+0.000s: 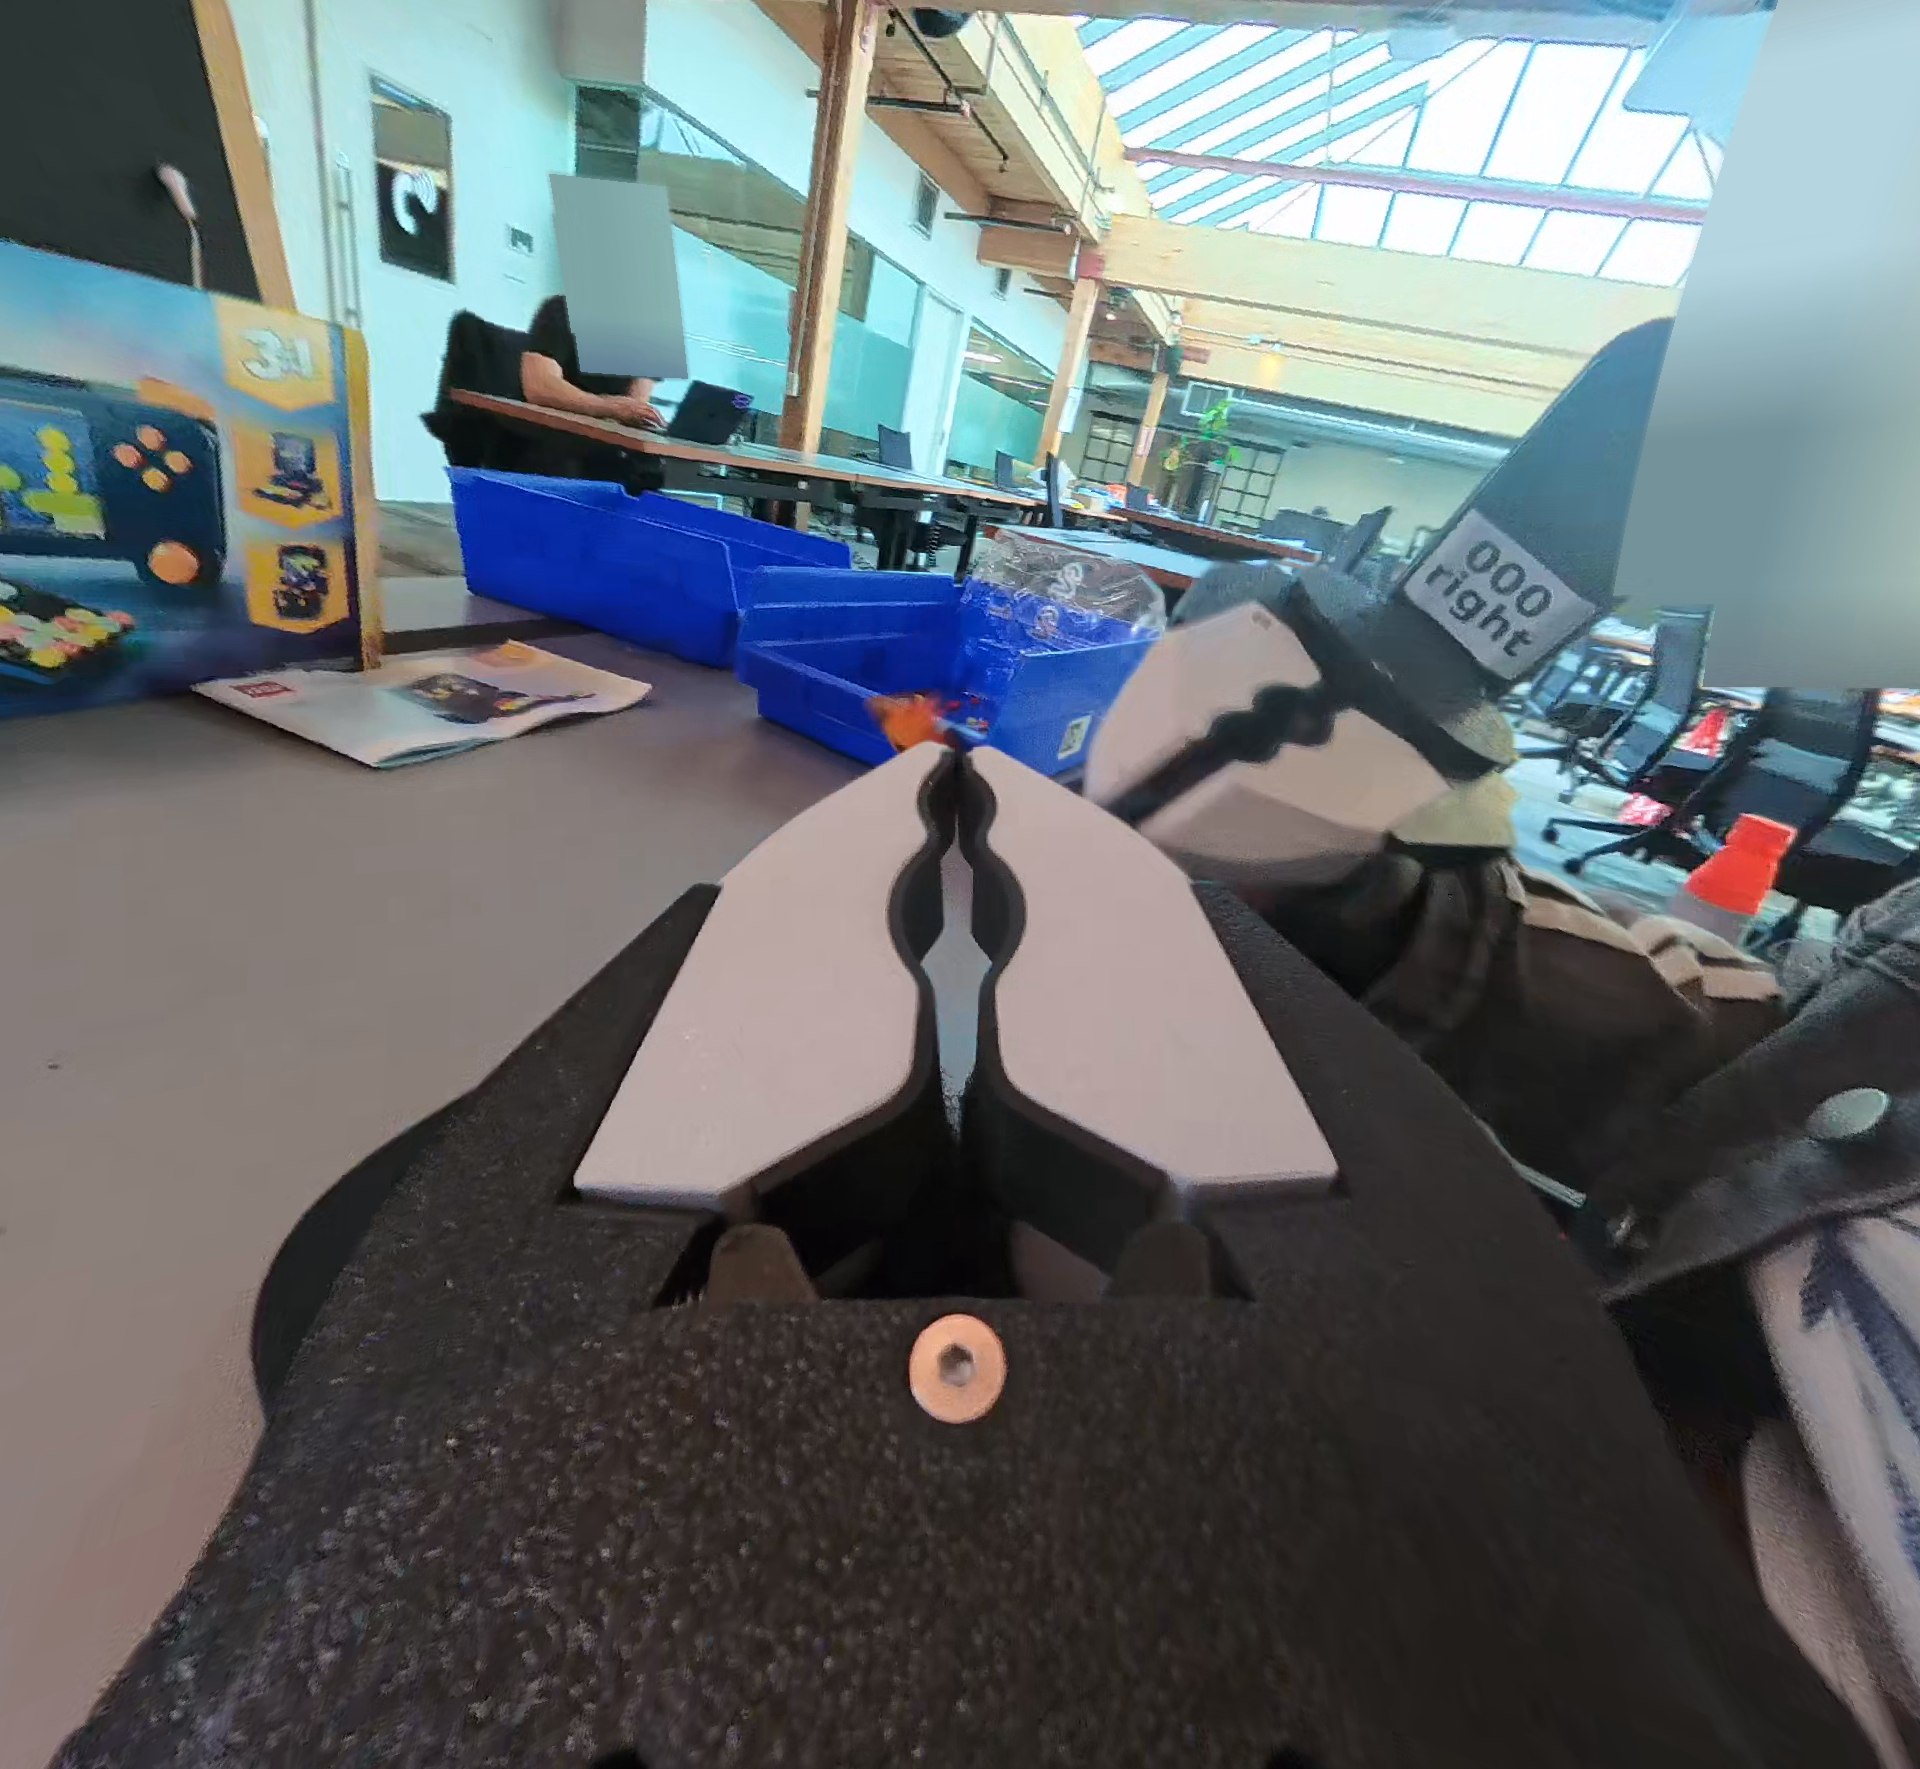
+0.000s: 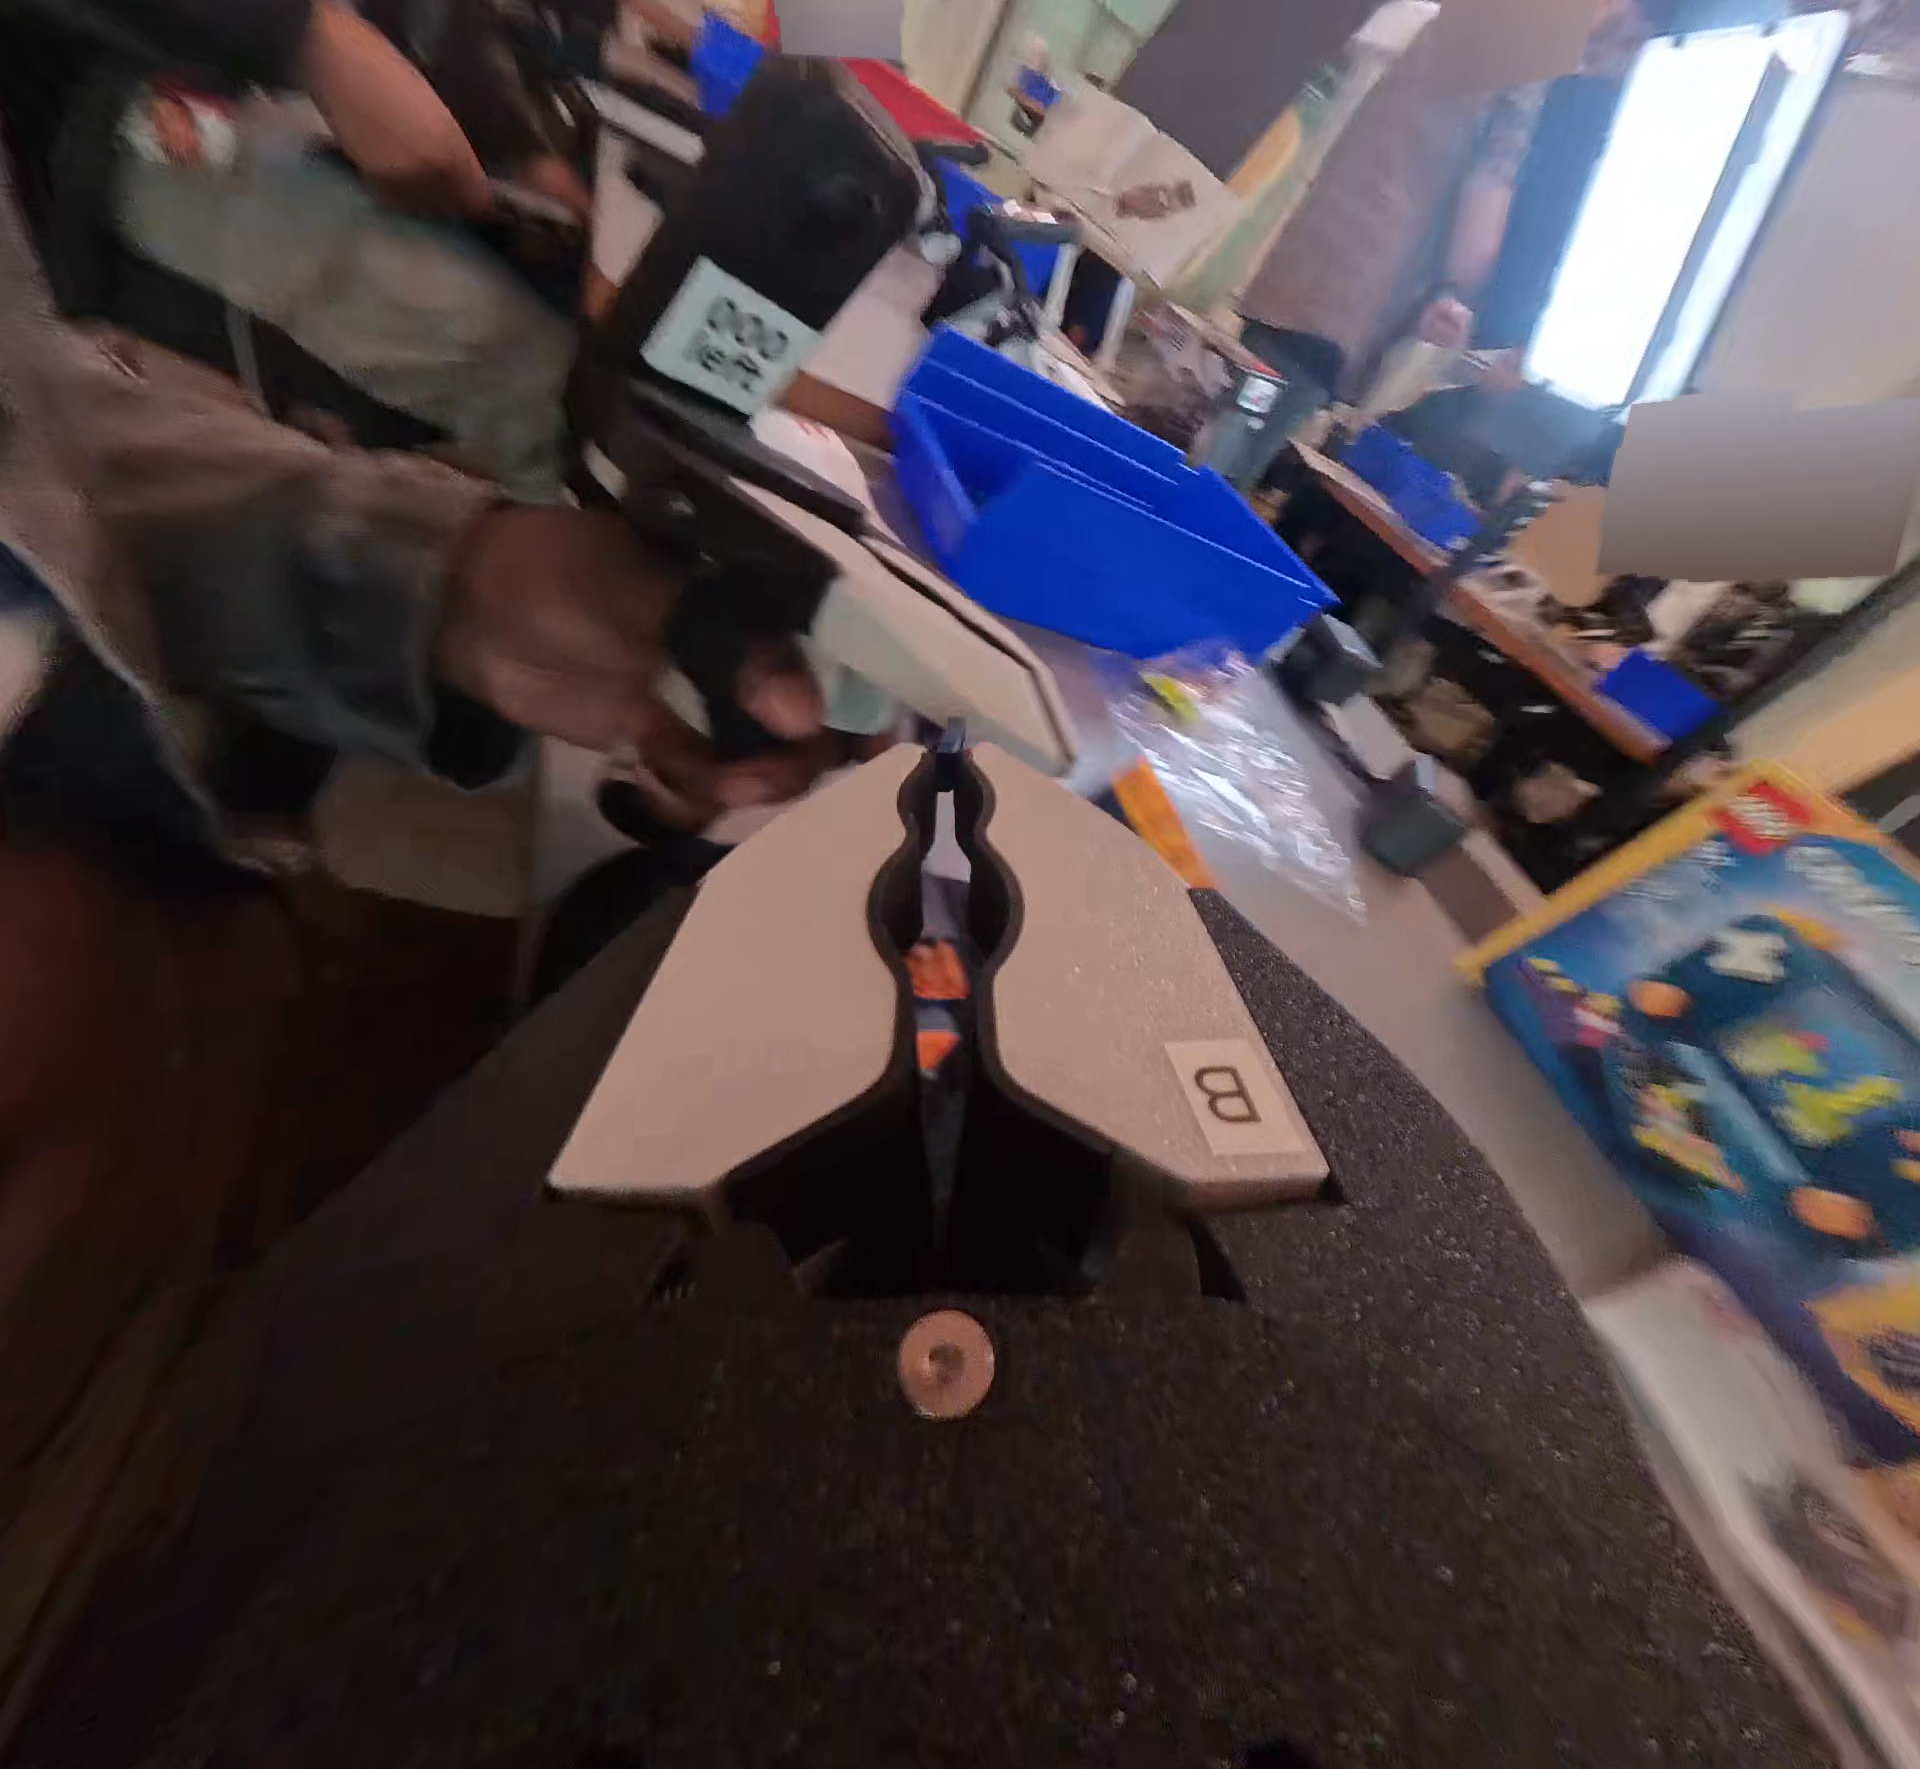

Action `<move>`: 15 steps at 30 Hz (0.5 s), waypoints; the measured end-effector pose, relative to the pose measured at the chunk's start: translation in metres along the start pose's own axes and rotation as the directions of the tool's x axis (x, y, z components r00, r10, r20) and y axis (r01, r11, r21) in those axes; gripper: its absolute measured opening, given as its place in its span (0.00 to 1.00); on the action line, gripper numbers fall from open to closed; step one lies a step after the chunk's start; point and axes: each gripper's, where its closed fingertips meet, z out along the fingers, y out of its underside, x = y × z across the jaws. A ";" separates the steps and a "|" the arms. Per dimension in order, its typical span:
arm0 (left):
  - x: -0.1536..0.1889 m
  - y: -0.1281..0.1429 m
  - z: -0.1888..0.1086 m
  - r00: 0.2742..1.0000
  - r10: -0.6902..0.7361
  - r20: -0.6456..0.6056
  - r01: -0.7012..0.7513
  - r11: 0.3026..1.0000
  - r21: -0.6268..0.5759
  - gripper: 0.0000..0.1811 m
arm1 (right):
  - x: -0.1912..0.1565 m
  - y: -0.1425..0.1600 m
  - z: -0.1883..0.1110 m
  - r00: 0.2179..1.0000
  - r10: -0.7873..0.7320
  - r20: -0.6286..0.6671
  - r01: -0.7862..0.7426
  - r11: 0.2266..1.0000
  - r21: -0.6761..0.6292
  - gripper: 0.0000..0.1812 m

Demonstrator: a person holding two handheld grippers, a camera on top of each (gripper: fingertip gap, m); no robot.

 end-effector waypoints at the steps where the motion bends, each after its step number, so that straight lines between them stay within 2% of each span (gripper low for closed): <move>1: 0.003 -0.002 0.000 1.000 0.009 -0.009 -0.009 1.000 -0.002 0.00 | -0.007 -0.002 0.003 0.999 0.043 0.022 -0.043 0.999 0.026 0.02; 3: 0.004 -0.003 -0.002 0.999 0.022 -0.036 -0.023 1.000 -0.012 0.00 | -0.007 0.008 0.005 0.998 0.066 0.007 -0.066 0.998 0.007 0.02; 6: -0.017 -0.002 -0.013 0.999 0.030 0.030 -0.029 0.998 -0.055 0.00 | 0.007 0.012 -0.009 0.977 0.213 0.007 -0.213 0.975 0.062 0.02; 9: -0.035 0.009 -0.023 0.996 0.034 0.080 -0.021 0.988 -0.151 0.00 | 0.036 0.041 -0.034 0.954 0.289 -0.082 -0.292 0.956 -0.020 0.02; 12: -0.039 0.007 -0.026 0.995 0.042 0.086 -0.031 0.991 -0.132 0.00 | 0.072 0.055 -0.073 0.937 0.262 -0.231 -0.286 0.955 -0.076 0.02; 15: -0.035 0.009 -0.022 0.997 0.032 0.064 -0.024 0.992 -0.128 0.02 | 0.128 0.069 -0.137 0.869 0.212 -0.447 -0.324 0.927 -0.191 0.02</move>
